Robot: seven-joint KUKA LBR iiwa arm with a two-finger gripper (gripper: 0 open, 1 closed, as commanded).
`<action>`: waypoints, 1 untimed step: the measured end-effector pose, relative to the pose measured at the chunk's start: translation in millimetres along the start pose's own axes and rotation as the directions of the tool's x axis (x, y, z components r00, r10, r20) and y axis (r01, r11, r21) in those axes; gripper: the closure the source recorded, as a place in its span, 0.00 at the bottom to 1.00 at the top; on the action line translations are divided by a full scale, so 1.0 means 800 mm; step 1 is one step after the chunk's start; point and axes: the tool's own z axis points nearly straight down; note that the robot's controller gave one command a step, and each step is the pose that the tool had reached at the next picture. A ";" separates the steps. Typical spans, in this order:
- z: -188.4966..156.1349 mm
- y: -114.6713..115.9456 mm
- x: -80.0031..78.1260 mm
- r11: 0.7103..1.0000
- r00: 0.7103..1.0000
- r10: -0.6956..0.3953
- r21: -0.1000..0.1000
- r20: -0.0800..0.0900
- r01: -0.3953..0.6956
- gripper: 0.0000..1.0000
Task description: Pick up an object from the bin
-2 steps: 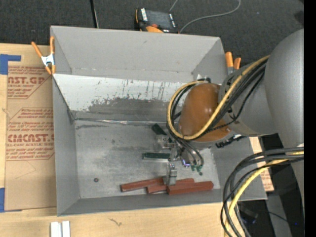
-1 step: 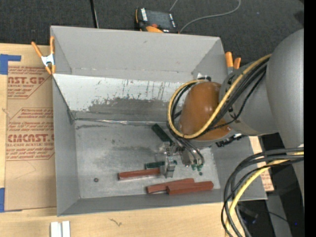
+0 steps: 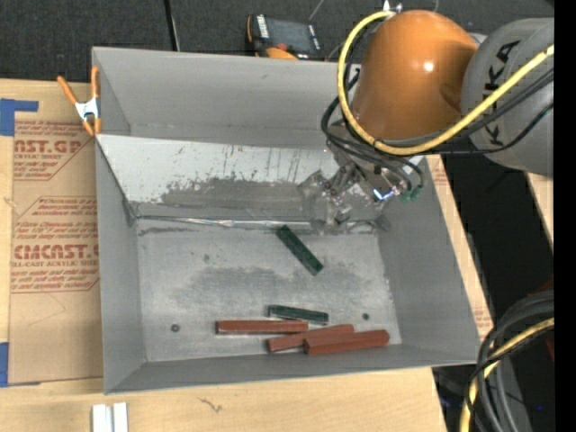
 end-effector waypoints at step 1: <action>0.004 0.001 0.002 1.000 1.000 0.001 -0.004 -0.006 -0.001 0.00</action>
Offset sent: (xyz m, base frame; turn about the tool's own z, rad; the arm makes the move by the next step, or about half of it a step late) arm 0.0000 0.0000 0.0000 0.0000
